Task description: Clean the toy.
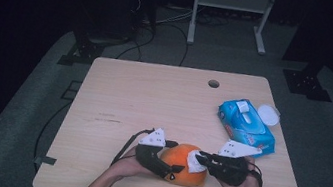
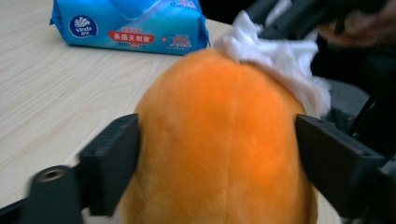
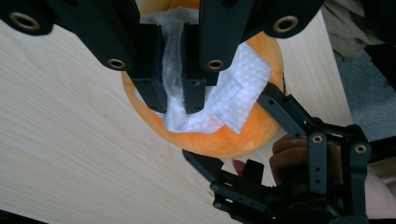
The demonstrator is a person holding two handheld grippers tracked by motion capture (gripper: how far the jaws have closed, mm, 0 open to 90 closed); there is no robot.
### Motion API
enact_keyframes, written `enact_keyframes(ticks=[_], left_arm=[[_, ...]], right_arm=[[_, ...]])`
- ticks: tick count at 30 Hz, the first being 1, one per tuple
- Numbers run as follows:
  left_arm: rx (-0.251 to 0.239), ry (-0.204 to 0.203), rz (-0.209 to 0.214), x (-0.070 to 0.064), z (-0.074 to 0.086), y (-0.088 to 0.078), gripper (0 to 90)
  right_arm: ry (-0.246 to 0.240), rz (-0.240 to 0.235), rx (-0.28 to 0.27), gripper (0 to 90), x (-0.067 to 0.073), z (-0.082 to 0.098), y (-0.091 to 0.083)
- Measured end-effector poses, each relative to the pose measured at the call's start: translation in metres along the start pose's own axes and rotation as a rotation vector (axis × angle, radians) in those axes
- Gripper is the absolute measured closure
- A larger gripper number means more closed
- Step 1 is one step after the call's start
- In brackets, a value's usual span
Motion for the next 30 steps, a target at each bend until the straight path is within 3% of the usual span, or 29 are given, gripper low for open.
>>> enact_keyframes(ticks=[4, 5, 9, 13, 15, 17, 20, 21, 23, 24, 26, 28, 29, 30], left_arm=[[0.012, 0.02, -0.009, -0.001, 0.0, -0.002, 24.9], [0.006, 0.019, -0.01, -0.001, 0.001, -0.003, 24.9], [0.014, 0.028, 0.003, 0.0, 0.004, -0.006, 24.9], [0.022, 0.025, 0.019, -0.002, 0.004, -0.009, 20.0], [0.039, 0.0, -0.003, 0.002, 0.004, -0.008, 10.9], [0.042, -0.023, 0.011, 0.002, 0.006, -0.006, 9.3], [0.014, 0.044, -0.02, -0.002, 0.001, -0.007, 26.1], [0.014, 0.044, -0.02, -0.002, 0.001, -0.007, 31.8], [-0.053, 0.104, -0.076, -0.005, -0.011, -0.006, 37.0], [-0.076, 0.135, -0.104, -0.005, -0.015, -0.006, 37.4], [-0.094, 0.146, -0.107, -0.006, -0.018, -0.004, 36.6], [-0.082, 0.153, -0.106, -0.006, -0.016, -0.003, 34.2], [-0.036, 0.182, -0.103, -0.007, -0.008, 0.003, 32.7], [-0.036, 0.182, -0.103, -0.007, -0.008, 0.003, 31.4]], right_arm=[[0.02, -0.006, -0.009, 80.1, -0.006, 0.002, -0.005], [0.034, 0.019, -0.005, 80.1, -0.016, 0.008, -0.01], [0.088, 0.038, 0.006, 80.1, -0.03, 0.019, -0.016], [0.085, 0.018, 0.011, 80.1, -0.025, 0.02, -0.012], [0.069, 0.007, 0.016, 80.1, -0.02, 0.018, -0.008], [0.063, 0.003, 0.011, 80.2, -0.017, 0.015, -0.008], [0.057, 0.019, 0.003, 80.3, -0.016, 0.01, -0.009], [0.057, 0.019, 0.003, 80.3, -0.016, 0.01, -0.009], [0.054, 0.05, -0.014, 80.6, -0.019, 0.004, -0.011], [0.054, 0.065, -0.026, 80.5, -0.021, 0.002, -0.013], [0.065, 0.082, -0.055, 80.5, -0.027, -0.004, -0.019], [0.067, 0.087, -0.064, 80.5, -0.028, -0.006, -0.02], [0.069, 0.074, -0.062, 80.3, -0.027, -0.004, -0.018], [0.07, 0.067, -0.058, 80.2, -0.025, -0.003, -0.016]])
Point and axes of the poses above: each handheld gripper's, and its own axes: y roughly forward along the jaws, z roughly out of its underside, x roughly to its left, the point moved 9 cm from there along y, roughly forward along the jaws, and after that the axes turned 10 degrees about -y, right-handed, at the moved point
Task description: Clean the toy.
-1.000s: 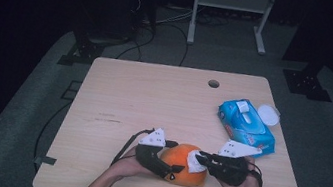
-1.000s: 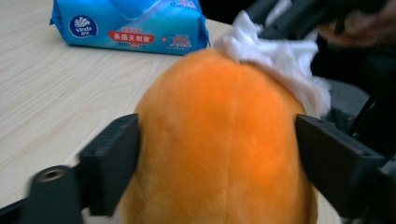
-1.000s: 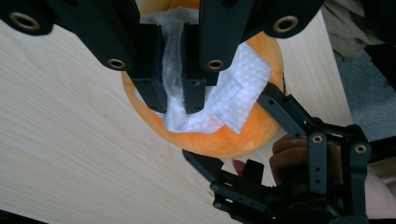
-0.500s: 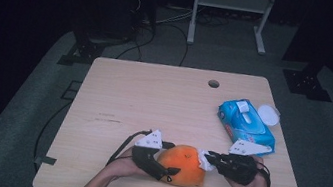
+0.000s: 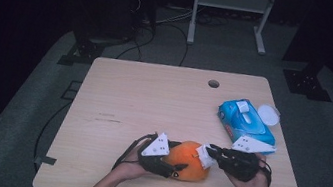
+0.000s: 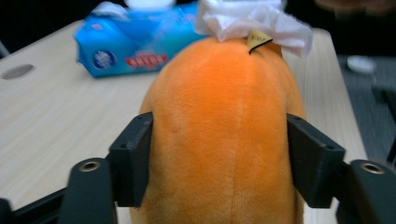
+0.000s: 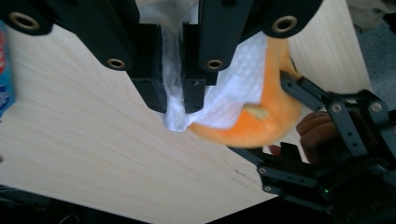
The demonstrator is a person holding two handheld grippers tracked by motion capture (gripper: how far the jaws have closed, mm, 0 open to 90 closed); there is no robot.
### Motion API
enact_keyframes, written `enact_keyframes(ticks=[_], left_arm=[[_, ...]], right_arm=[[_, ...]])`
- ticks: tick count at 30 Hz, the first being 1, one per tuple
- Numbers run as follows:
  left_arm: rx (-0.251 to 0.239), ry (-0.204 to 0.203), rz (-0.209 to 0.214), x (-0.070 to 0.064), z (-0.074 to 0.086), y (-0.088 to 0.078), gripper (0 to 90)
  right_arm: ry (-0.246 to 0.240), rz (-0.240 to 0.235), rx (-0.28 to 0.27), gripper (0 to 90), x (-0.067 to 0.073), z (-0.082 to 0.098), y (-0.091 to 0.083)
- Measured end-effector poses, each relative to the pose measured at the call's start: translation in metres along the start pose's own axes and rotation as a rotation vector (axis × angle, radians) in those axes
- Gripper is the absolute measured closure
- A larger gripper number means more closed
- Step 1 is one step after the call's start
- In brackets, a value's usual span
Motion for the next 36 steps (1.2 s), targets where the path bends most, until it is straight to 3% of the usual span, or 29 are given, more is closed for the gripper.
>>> enact_keyframes(ticks=[2, 7, 12, 14, 15, 18, 19, 20, 23, 27, 30, 36], left_arm=[[0.006, 0.002, 0.021, -0.004, 0.002, 0.001, 28.0], [0.007, -0.06, 0.042, -0.001, 0.002, -0.002, 16.6], [0.0, -0.054, 0.036, -0.002, 0.001, -0.002, 25.1], [0.002, -0.034, 0.029, -0.004, 0.0, -0.001, 26.7], [0.004, -0.018, 0.024, -0.008, -0.002, 0.0, 26.8], [0.009, -0.01, 0.022, -0.01, -0.003, 0.001, 25.4], [0.01, -0.014, 0.027, -0.01, -0.002, 0.001, 25.4], [0.005, -0.041, 0.042, -0.008, -0.002, 0.0, 19.9], [-0.007, -0.09, 0.044, -0.003, -0.002, -0.002, 16.3], [-0.005, -0.078, 0.036, -0.002, -0.001, -0.003, 24.6], [-0.011, -0.084, 0.029, -0.003, -0.002, -0.002, 27.9], [-0.001, -0.057, 0.029, -0.008, -0.004, 0.0, 26.5]], right_arm=[[-0.009, -0.007, 0.014, 80.2, 0.005, 0.003, 0.004], [-0.007, -0.013, 0.02, 80.1, 0.003, 0.005, 0.004], [0.004, 0.011, 0.032, 80.2, -0.004, 0.01, 0.003], [0.006, 0.008, 0.02, 80.2, -0.001, 0.006, 0.002], [-0.001, -0.017, -0.003, 80.2, 0.007, -0.002, 0.002], [-0.027, -0.029, -0.007, 80.2, 0.015, -0.007, 0.003], [-0.044, -0.024, -0.005, 80.1, 0.016, -0.008, 0.004], [-0.048, -0.024, 0.0, 80.1, 0.016, -0.006, 0.005], [-0.018, -0.017, 0.006, 80.1, 0.008, 0.0, 0.004], [0.015, 0.003, 0.018, 80.0, -0.006, 0.01, 0.0], [0.015, 0.013, 0.022, 80.1, -0.007, 0.011, -0.001], [-0.028, -0.017, 0.0, 80.1, 0.011, -0.004, 0.001]])
Point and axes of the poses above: each handheld gripper's, and its own axes: y roughly forward along the jaws, z roughly out of its underside, x roughly to its left, the point moved 9 cm from there along y, roughly forward along the jaws, and after that the axes turned 10 degrees about -y, right-handed, at the moved point
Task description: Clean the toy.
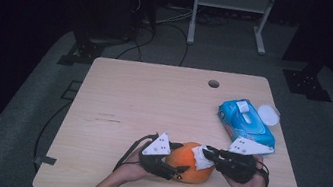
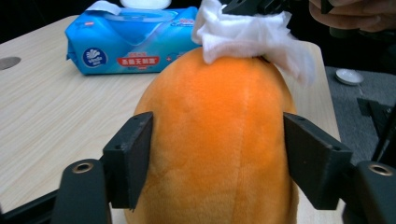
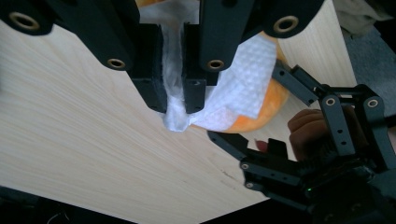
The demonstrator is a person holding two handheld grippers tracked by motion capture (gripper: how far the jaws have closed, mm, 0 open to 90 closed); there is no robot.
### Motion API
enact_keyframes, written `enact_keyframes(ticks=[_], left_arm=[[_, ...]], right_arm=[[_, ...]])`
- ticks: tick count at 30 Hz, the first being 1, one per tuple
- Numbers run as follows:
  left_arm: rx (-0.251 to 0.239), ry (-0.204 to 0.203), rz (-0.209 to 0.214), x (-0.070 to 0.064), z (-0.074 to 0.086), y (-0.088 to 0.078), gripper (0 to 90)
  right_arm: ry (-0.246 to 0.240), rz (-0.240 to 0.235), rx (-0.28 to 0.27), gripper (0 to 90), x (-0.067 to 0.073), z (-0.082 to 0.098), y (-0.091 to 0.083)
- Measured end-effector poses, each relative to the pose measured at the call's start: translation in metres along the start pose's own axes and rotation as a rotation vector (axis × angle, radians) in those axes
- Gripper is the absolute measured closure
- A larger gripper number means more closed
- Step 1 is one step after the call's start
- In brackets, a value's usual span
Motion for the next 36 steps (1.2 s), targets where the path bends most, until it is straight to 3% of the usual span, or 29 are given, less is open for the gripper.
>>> enact_keyframes(ticks=[1, 2, 4, 11, 16, 19, 23, 24, 25, 27, 30, 34, 36], left_arm=[[-0.007, -0.01, 0.006, 0.001, 0.0, 0.0, 26.5], [-0.006, -0.03, 0.008, 0.003, 0.001, -0.001, 20.5], [-0.008, -0.053, 0.006, 0.007, 0.002, -0.001, 18.4], [-0.01, -0.037, 0.008, 0.006, 0.003, -0.002, 25.0], [-0.007, -0.024, 0.013, 0.0, 0.001, 0.0, 25.8], [0.0, -0.001, 0.026, -0.004, 0.001, 0.0, 22.5], [-0.006, -0.076, 0.018, 0.007, 0.001, -0.002, 12.0], [-0.006, -0.076, 0.018, 0.007, 0.001, -0.002, 10.8], [0.0, -0.11, 0.025, 0.01, 0.004, 0.0, 11.8], [-0.004, -0.099, 0.027, 0.009, 0.006, 0.002, 19.6], [-0.005, -0.062, 0.003, 0.005, 0.004, 0.004, 25.3], [0.002, -0.022, 0.002, -0.002, 0.002, 0.003, 26.3], [-0.008, -0.037, 0.018, -0.001, 0.001, 0.001, 21.9]], right_arm=[[-0.014, 0.004, 0.003, 80.1, 0.001, 0.0, 0.001], [-0.017, 0.002, 0.004, 80.1, 0.001, 0.0, 0.001], [0.007, 0.011, 0.007, 80.1, -0.007, 0.006, 0.0], [0.063, 0.034, 0.031, 80.1, -0.025, 0.022, -0.005], [0.051, 0.023, 0.014, 80.1, -0.016, 0.013, -0.004], [-0.005, 0.007, 0.007, 80.0, -0.003, 0.002, 0.0], [0.012, -0.002, 0.011, 80.0, -0.007, 0.007, 0.0], [0.012, -0.002, 0.011, 80.0, -0.007, 0.007, 0.0], [0.037, -0.001, 0.01, 80.0, -0.013, 0.01, -0.001], [0.049, 0.001, 0.013, 80.0, -0.015, 0.011, -0.002], [0.029, 0.006, 0.009, 80.0, -0.01, 0.006, 0.0], [-0.023, -0.005, -0.001, 79.9, 0.001, -0.004, 0.001], [-0.032, -0.007, 0.003, 79.9, 0.001, -0.003, 0.001]])
Point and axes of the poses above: each handheld gripper's, and its own axes: y roughly forward along the jaws, z roughly out of its underside, x roughly to its left, the point moved 9 cm from there along y, roughly forward along the jaws, and after that the axes turned 10 degrees about -y, right-handed, at the moved point
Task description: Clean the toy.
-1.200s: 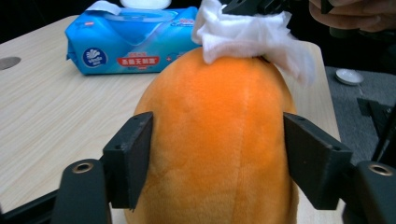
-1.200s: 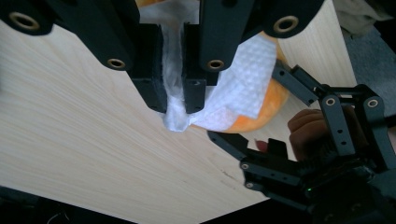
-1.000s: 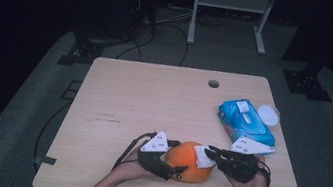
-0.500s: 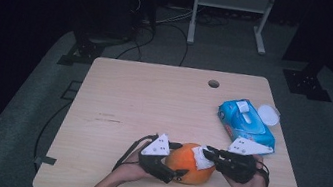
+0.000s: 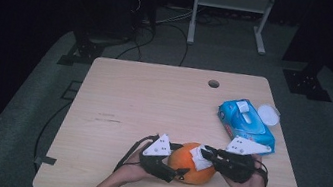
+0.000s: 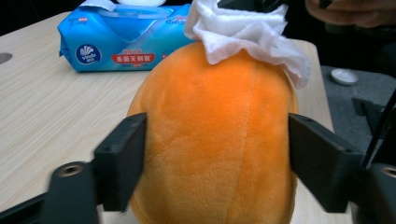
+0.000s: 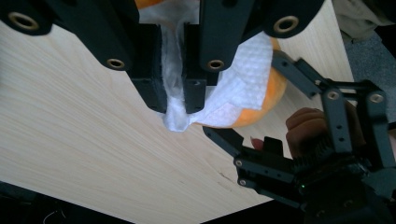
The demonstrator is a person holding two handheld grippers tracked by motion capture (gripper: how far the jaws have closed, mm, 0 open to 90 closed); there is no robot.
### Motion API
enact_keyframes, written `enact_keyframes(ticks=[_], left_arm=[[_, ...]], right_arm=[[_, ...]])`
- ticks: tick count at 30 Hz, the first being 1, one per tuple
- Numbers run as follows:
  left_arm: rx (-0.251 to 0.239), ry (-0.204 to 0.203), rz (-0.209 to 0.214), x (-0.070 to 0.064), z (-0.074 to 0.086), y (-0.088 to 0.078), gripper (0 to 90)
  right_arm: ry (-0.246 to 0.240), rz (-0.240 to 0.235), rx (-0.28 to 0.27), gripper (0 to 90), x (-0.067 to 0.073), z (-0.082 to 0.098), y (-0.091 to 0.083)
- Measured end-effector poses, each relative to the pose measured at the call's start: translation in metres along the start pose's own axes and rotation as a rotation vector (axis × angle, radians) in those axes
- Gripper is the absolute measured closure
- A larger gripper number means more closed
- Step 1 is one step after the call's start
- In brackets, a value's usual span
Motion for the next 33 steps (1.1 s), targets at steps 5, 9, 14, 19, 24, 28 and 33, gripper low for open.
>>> enact_keyframes(ticks=[5, 9, 14, 19, 24, 28, 33], left_arm=[[-0.012, -0.068, -0.002, 0.01, 0.005, 0.002, 14.6], [-0.016, -0.032, -0.026, 0.007, 0.001, 0.002, 27.1], [-0.023, 0.057, -0.047, -0.008, -0.01, 0.001, 33.3], [-0.023, 0.045, -0.032, -0.009, -0.01, 0.001, 33.5], [-0.02, 0.065, -0.027, -0.015, -0.012, 0.004, 33.0], [-0.008, 0.079, -0.033, -0.015, -0.007, 0.005, 32.9], [0.014, 0.076, -0.032, -0.008, 0.003, 0.001, 31.3]], right_arm=[[0.028, 0.031, 0.014, 80.0, -0.012, 0.009, -0.003], [0.026, 0.037, 0.011, 80.1, -0.012, 0.007, -0.004], [-0.014, -0.001, -0.027, 79.9, 0.005, -0.011, -0.004], [0.011, 0.002, -0.026, 80.0, -0.001, -0.007, -0.005], [-0.021, -0.034, -0.036, 80.0, 0.019, -0.016, 0.0], [-0.054, -0.039, -0.02, 80.0, 0.026, -0.017, 0.006], [-0.004, 0.0, -0.017, 80.0, 0.003, -0.006, -0.003]])
Point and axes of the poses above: each handheld gripper's, and its own axes: y roughly forward along the jaws, z roughly out of its underside, x roughly to its left, the point moved 9 cm from there along y, roughly forward along the jaws, and after that the axes turned 10 degrees about -y, right-handed, at the moved point
